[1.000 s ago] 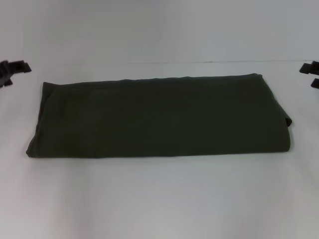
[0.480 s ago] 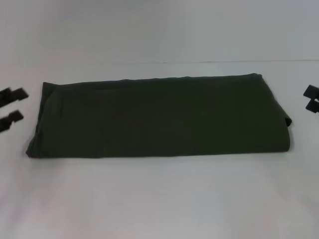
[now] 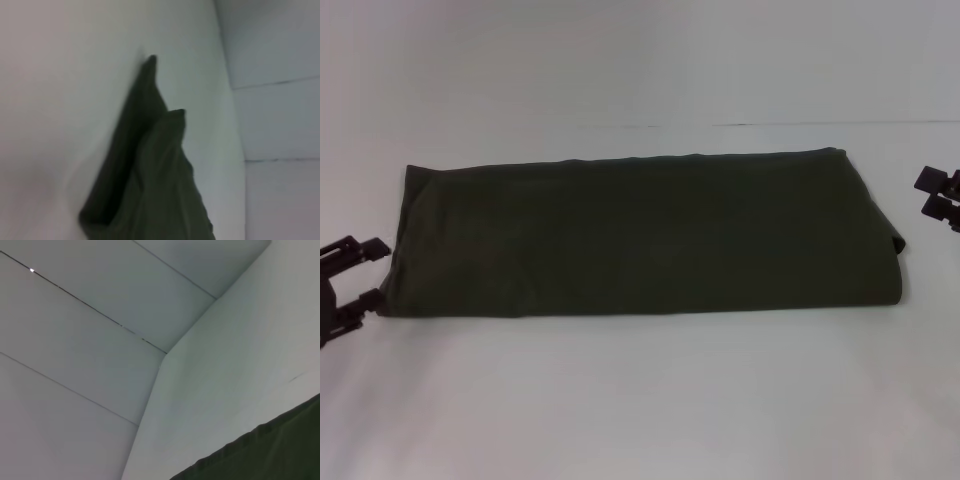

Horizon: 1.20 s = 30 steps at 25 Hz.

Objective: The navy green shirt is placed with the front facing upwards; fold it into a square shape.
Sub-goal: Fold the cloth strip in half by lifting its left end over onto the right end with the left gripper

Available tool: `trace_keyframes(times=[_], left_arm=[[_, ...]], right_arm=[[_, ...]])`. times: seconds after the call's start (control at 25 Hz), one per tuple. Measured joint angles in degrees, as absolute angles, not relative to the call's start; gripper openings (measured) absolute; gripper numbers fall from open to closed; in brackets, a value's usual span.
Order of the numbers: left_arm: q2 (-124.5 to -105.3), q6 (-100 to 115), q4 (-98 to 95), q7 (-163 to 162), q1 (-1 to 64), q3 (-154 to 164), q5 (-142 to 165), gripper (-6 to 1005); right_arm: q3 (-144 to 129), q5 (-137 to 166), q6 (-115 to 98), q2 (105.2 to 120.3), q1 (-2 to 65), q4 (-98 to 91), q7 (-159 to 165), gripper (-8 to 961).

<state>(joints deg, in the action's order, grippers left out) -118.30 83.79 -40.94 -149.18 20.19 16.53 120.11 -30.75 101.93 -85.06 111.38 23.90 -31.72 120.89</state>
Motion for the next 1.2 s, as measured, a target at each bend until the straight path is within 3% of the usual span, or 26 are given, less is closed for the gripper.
trace_keyframes(times=[1.2], left_arm=[[-118.74, 71.2, -33.2, -151.9, 21.0, 16.5, 121.2, 737]], right_arm=[[-30.4, 101.6, -85.2, 110.54, 24.2, -31.7, 120.7, 764]])
